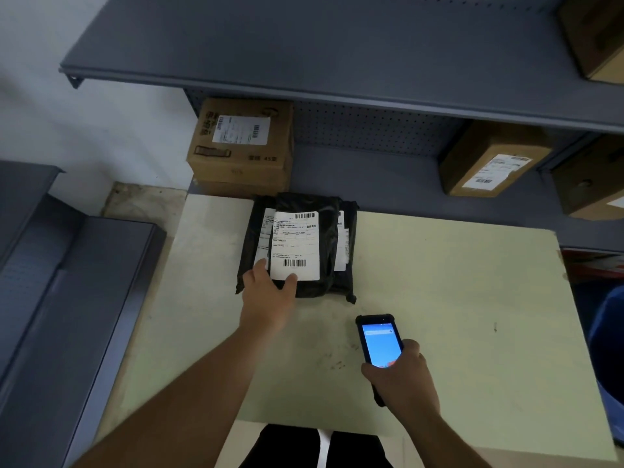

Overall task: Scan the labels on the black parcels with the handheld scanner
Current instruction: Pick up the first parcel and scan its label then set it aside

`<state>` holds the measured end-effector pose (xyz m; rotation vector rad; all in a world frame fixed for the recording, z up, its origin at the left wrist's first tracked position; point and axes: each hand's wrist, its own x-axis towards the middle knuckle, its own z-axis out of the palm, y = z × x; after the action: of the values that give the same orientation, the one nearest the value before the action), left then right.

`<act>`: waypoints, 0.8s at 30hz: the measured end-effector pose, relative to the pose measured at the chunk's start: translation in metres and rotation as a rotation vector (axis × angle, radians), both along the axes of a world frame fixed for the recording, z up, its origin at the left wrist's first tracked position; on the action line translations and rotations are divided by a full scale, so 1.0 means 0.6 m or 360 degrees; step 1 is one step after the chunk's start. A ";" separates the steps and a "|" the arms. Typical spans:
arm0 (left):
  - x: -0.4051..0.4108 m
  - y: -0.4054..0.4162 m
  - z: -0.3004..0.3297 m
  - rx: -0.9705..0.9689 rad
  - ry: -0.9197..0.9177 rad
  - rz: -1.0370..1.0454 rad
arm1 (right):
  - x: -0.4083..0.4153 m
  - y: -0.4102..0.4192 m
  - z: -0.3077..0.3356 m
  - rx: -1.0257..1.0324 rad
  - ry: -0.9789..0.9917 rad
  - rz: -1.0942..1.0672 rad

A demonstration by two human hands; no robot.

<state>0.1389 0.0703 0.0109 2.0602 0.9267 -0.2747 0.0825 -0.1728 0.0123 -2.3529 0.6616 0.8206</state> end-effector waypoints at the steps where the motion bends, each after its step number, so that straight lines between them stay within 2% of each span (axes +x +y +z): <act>1: 0.005 0.000 -0.004 -0.0037 0.0018 0.0018 | 0.001 -0.001 0.001 0.0014 -0.0001 -0.0001; 7: 0.034 0.005 -0.033 -0.0453 0.0065 0.0416 | 0.007 0.002 0.009 0.0045 0.0002 0.0010; 16: 0.063 -0.008 -0.050 -0.0581 0.0121 0.0746 | 0.011 0.000 0.016 0.0049 0.0020 -0.0011; 24: 0.066 -0.010 -0.056 -0.0553 0.0138 0.0779 | 0.010 -0.003 0.019 0.0038 0.0069 -0.0006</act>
<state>0.1785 0.0645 -0.0230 1.4635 1.3007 -0.2409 0.0884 -0.1743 0.0239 -2.3178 0.6705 0.8751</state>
